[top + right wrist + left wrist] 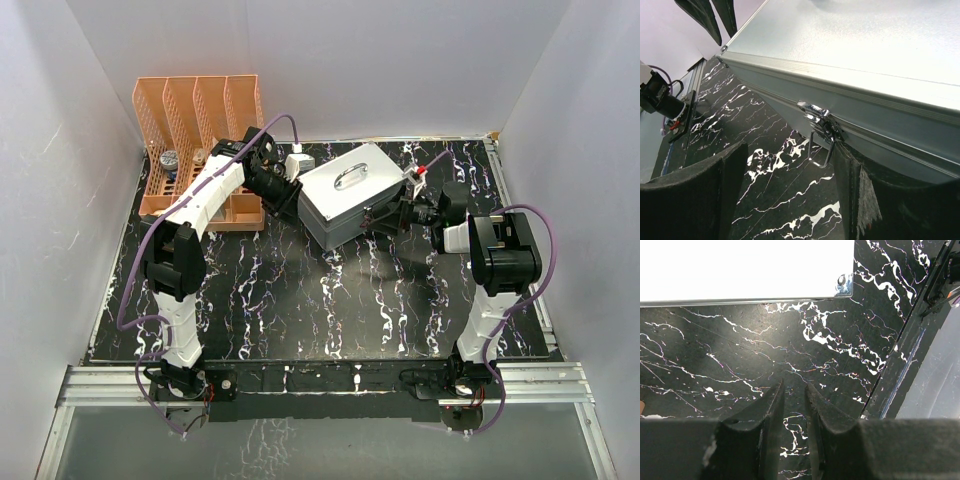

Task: Organize the medicine kit
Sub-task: Close the medicine box at the center of the board.

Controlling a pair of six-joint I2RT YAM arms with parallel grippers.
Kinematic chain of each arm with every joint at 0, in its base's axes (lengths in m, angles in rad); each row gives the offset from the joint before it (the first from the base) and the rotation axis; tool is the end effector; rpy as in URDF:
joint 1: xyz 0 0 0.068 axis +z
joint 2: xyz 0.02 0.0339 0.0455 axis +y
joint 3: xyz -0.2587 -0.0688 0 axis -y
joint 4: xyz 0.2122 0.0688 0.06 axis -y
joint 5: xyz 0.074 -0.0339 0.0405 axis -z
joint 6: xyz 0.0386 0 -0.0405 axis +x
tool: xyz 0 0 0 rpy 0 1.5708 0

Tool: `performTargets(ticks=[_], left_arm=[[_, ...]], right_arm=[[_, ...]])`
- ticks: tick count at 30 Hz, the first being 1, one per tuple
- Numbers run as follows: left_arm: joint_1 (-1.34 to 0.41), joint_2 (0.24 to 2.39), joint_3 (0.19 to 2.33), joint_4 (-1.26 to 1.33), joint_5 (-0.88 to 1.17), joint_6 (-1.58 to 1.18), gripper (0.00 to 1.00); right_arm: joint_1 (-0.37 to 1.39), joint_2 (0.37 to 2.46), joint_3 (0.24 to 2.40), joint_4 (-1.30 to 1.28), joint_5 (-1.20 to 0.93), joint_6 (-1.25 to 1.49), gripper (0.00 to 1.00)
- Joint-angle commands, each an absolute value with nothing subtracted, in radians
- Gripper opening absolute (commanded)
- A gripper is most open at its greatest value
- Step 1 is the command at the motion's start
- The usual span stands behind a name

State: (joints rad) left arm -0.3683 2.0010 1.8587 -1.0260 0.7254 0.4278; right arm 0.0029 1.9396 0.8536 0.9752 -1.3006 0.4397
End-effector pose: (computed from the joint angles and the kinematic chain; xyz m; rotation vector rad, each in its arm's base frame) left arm 0.3516 -0.1631 0.2833 1.1772 2.2872 -0.9573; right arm 0.3489 0.0382 0.1857 -0.6662 1.6714 1.3960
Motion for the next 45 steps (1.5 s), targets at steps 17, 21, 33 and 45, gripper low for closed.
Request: performTargets(ticks=[17, 21, 33, 45], left_arm=[[-0.37, 1.9, 1.841, -1.043, 0.757, 0.456, 0.22], [-0.37, 1.899, 1.841, -1.043, 0.751, 0.457, 0.22], [-0.369, 1.919, 1.967, -0.779, 0.48, 0.362, 0.31], [-0.367, 2.251, 2.262, -0.577, 0.586, 0.216, 0.47]], right_arm=[[0.043, 1.853, 0.895, 0.596, -1.272, 0.126, 0.65], [0.043, 1.846, 0.899, 0.564, -1.219, 0.098, 0.65], [0.028, 1.842, 0.925, 0.473, -1.173, 0.038, 0.68], [0.025, 1.846, 0.941, 0.402, -1.161, -0.011, 0.69]])
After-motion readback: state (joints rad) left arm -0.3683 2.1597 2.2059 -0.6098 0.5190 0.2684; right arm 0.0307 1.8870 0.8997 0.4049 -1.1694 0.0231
